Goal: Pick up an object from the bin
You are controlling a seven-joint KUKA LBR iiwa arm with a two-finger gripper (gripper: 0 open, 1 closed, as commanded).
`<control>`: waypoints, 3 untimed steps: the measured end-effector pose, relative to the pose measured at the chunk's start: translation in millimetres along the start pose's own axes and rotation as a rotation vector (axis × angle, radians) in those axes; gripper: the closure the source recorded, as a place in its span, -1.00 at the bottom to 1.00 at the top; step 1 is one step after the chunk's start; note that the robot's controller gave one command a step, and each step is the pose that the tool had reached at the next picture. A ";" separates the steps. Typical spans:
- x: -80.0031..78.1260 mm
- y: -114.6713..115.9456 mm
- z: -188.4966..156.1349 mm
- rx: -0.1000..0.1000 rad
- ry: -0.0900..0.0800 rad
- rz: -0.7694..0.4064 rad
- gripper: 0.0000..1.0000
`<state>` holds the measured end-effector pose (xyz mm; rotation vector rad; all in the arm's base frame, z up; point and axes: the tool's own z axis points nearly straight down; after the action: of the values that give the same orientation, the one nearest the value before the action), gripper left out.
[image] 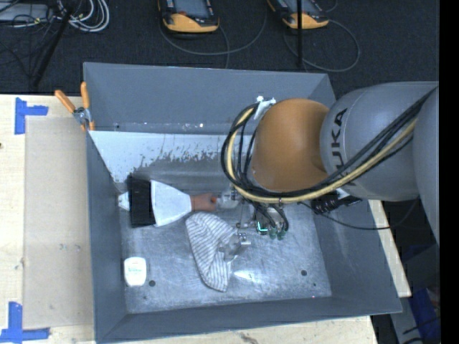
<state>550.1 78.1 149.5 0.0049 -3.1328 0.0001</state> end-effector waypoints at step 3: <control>-4.8 -7.0 71.7 -0.004 -0.001 0.020 1.00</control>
Offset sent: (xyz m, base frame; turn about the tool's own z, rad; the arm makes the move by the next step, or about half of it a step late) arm 0.0029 -0.0099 -0.0782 0.0208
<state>554.3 71.1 77.8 -0.0271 -3.1340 -0.0066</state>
